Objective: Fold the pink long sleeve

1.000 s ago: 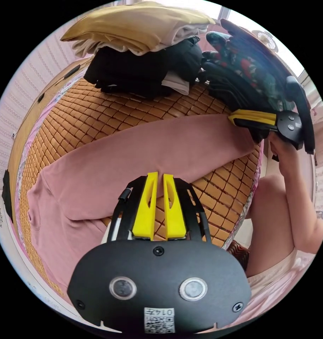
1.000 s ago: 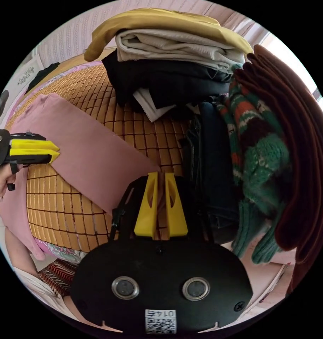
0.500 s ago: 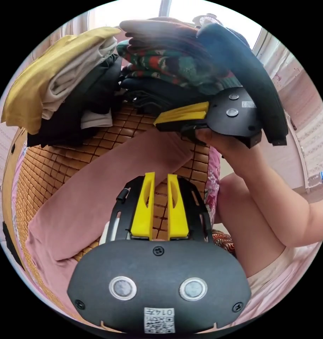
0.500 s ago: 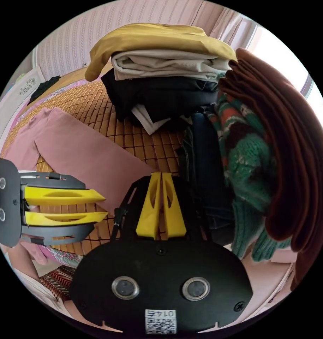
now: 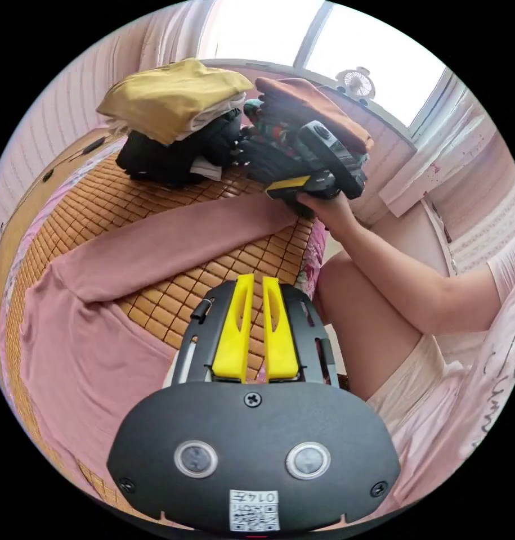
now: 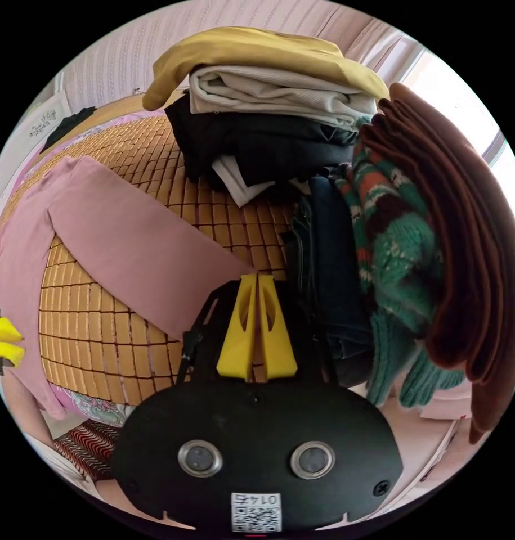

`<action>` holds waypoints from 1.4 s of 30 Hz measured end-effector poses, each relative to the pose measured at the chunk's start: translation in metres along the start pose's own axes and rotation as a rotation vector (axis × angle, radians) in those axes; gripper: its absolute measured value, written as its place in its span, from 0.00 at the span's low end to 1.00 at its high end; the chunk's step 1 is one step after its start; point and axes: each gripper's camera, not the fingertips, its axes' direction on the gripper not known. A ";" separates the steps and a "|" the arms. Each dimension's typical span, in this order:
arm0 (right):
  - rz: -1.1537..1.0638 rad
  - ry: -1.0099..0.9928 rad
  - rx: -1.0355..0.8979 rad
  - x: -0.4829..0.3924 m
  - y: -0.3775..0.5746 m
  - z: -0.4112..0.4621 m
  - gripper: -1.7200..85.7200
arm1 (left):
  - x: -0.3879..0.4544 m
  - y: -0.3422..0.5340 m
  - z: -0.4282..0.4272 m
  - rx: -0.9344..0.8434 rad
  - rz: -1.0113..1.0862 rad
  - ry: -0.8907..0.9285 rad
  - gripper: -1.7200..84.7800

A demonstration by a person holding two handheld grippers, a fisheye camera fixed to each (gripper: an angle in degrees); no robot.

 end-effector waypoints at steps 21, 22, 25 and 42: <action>-1.060 -0.313 0.384 -0.415 -0.268 -0.236 0.01 | -0.307 0.609 -0.353 0.299 -1.212 -0.599 0.08; -1.095 -0.377 0.350 -0.446 -0.295 -0.242 0.01 | -0.318 0.616 -0.359 0.306 -1.226 -0.604 0.08; -1.141 -0.501 0.244 -0.516 -0.359 -0.250 0.03 | -0.372 0.643 -0.378 0.291 -1.284 -0.593 0.09; -0.995 -0.589 -0.011 -0.666 -0.523 -0.220 0.03 | -0.446 0.739 -0.415 0.263 -1.338 -0.672 0.04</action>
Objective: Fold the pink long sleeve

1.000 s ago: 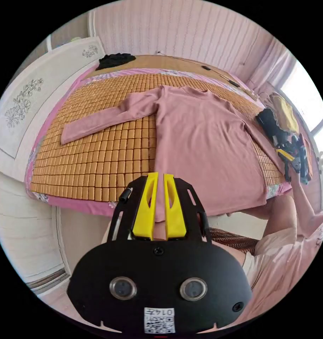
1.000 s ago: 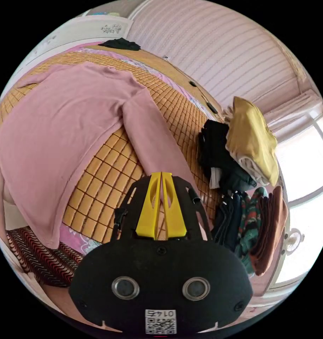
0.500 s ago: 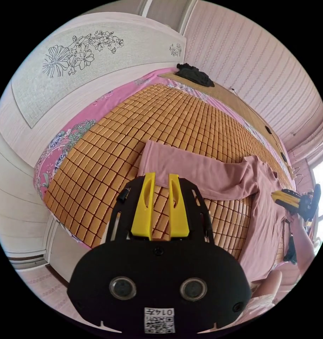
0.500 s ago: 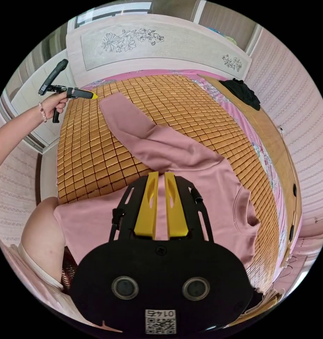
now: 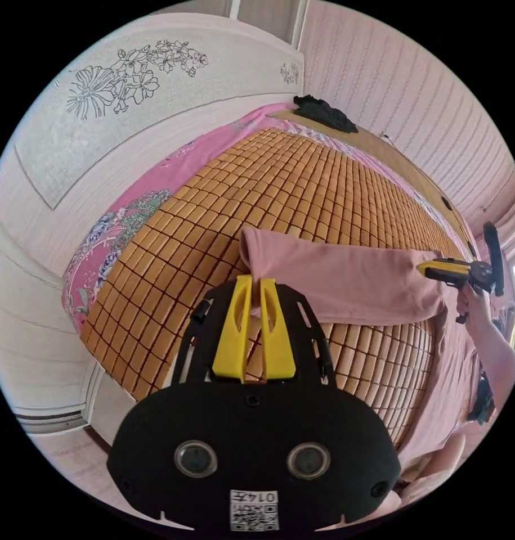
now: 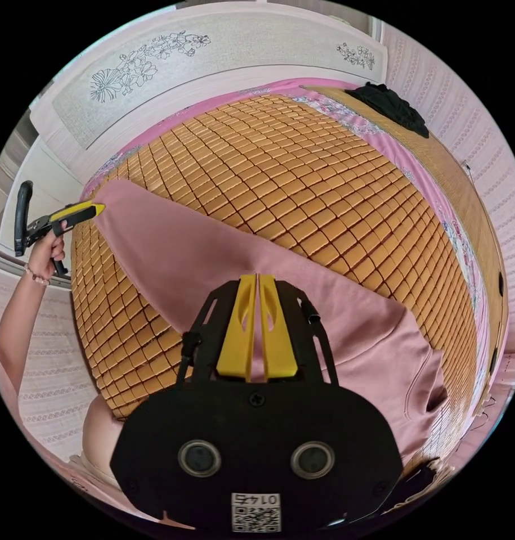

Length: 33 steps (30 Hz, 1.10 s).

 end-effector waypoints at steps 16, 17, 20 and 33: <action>0.230 0.131 -0.077 -0.015 0.406 -0.116 0.11 | 0.082 0.147 -0.061 -0.171 0.324 0.432 0.11; 0.290 0.147 -0.134 -0.026 0.449 -0.115 0.12 | 0.102 0.170 -0.059 -0.231 0.354 0.490 0.12; 0.466 0.151 -0.209 -0.050 0.534 -0.107 0.16 | 0.147 0.212 -0.050 -0.333 0.412 0.517 0.14; 0.513 0.218 -0.206 -0.137 0.615 -0.042 0.02 | 0.246 0.243 -0.042 -0.432 0.483 0.321 0.01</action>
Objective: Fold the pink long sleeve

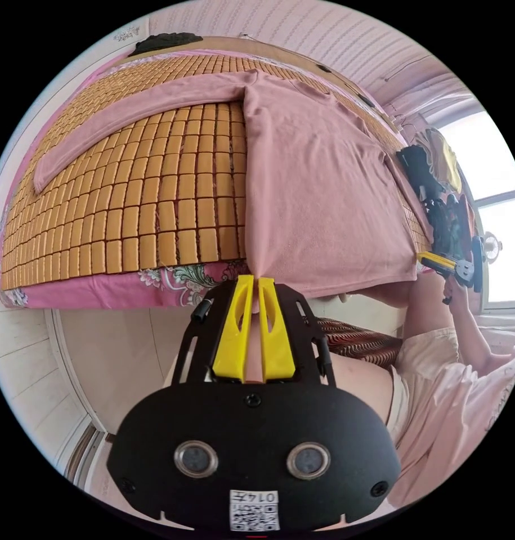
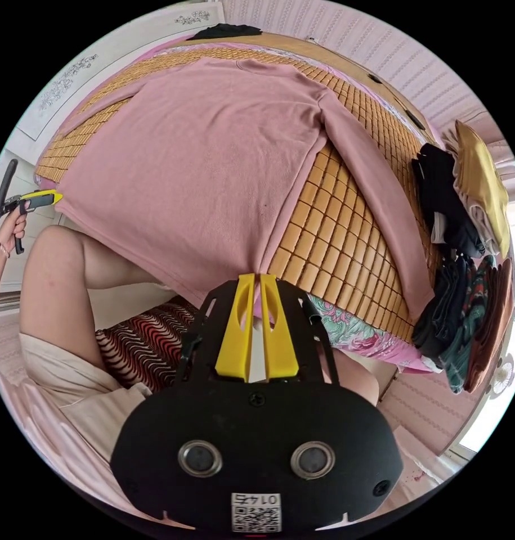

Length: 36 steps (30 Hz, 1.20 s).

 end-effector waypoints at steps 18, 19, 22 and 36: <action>0.195 -0.055 0.520 0.014 0.163 0.108 0.10 | 0.186 0.003 -0.028 0.196 0.248 -0.175 0.03; 0.219 -0.031 0.580 0.017 0.171 0.116 0.10 | 0.200 0.002 -0.029 0.236 0.292 -0.179 0.03; 0.286 0.052 0.649 0.026 0.182 0.144 0.13 | 0.269 -0.006 -0.025 0.403 0.479 -0.223 0.02; 0.739 0.144 0.616 0.112 0.245 0.312 0.23 | 0.568 -0.156 0.098 0.368 0.850 -0.034 0.11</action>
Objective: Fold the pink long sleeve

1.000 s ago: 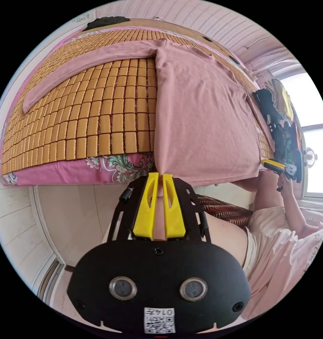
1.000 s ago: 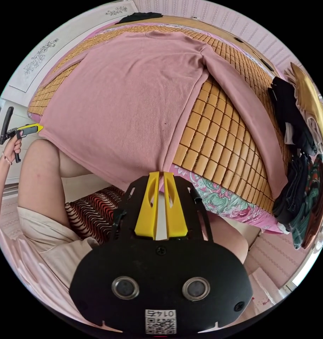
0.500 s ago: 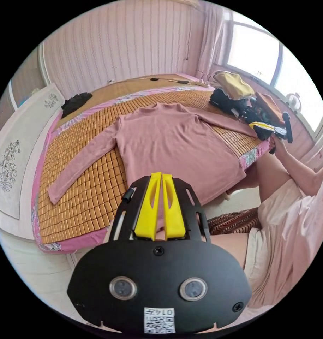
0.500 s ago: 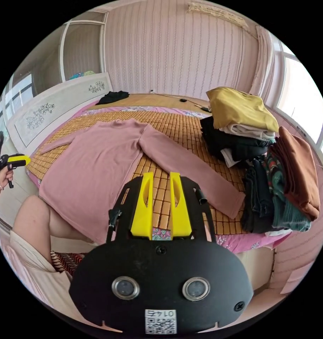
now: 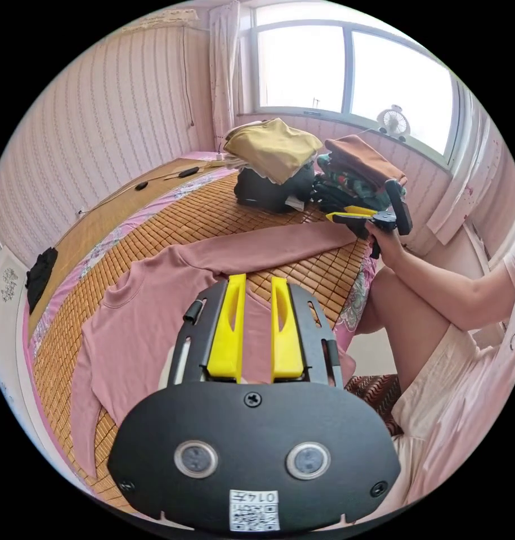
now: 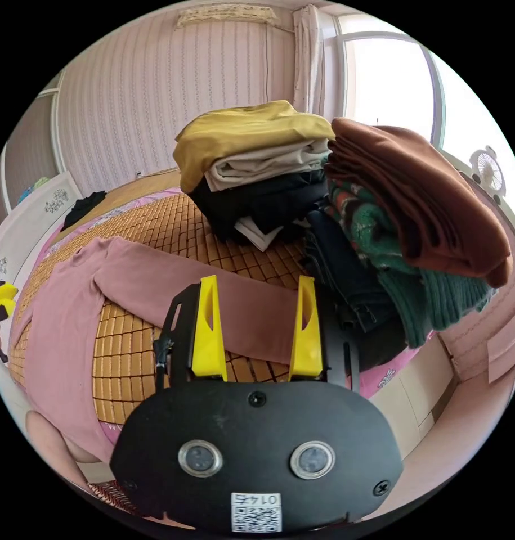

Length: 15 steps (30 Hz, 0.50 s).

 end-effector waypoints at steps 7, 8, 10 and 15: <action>0.144 -0.108 -0.118 0.032 0.036 0.056 0.24 | 0.039 -0.110 0.112 -0.053 0.048 0.098 0.11; 0.156 -0.126 -0.148 0.034 0.041 0.065 0.24 | 0.045 -0.128 0.131 -0.065 0.049 0.114 0.11; 0.165 -0.120 -0.193 0.036 0.048 0.077 0.25 | 0.056 -0.152 0.158 -0.081 0.061 0.127 0.11; 0.210 -0.101 -0.160 0.046 0.059 0.083 0.23 | 0.095 -0.206 0.235 -0.175 0.131 0.134 0.12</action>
